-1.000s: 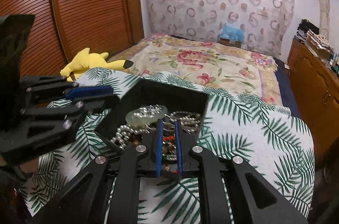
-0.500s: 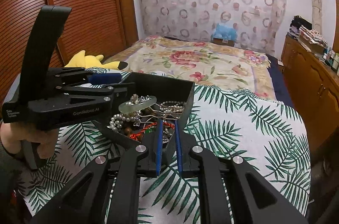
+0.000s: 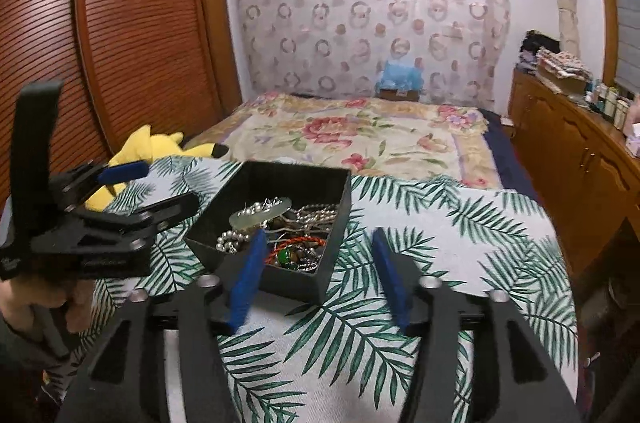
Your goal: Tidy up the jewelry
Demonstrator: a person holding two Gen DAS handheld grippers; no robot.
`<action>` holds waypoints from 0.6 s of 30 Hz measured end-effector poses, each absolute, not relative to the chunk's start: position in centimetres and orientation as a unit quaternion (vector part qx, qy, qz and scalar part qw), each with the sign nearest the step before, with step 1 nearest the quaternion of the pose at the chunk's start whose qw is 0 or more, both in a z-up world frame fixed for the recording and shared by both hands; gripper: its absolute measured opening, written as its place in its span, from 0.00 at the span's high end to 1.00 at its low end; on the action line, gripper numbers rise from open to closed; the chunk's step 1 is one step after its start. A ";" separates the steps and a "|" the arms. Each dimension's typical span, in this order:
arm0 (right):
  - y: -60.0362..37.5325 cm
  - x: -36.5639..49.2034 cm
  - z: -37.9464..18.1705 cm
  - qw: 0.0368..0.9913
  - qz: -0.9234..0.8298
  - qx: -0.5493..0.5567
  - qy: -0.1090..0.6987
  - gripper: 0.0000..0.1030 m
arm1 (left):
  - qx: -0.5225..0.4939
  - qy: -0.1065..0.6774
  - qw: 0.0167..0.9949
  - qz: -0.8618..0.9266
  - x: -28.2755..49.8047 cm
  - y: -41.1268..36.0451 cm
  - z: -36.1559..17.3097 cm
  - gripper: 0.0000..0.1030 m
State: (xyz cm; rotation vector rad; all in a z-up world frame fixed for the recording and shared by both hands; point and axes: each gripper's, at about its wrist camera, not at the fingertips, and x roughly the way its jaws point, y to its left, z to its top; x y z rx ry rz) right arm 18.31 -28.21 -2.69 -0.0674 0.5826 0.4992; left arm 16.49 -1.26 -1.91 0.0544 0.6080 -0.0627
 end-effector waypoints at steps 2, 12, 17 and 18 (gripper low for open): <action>-28.5 17.4 -2.1 0.932 0.238 -0.029 0.273 0.28 | 0.020 0.291 0.956 -0.031 15.1 -1.1 -1.3 0.07; -29.5 12.9 -0.8 0.952 0.205 -0.032 0.226 0.02 | 0.010 0.274 0.962 -0.017 10.0 -1.0 -0.4 0.07; -30.3 12.0 -0.9 0.955 0.190 -0.025 0.226 0.02 | 0.008 0.282 0.959 -0.009 8.7 -0.9 -0.9 0.07; -30.4 11.9 -0.9 0.955 0.190 -0.024 0.224 0.02 | 0.007 0.283 0.959 -0.007 8.5 -0.9 -1.0 0.07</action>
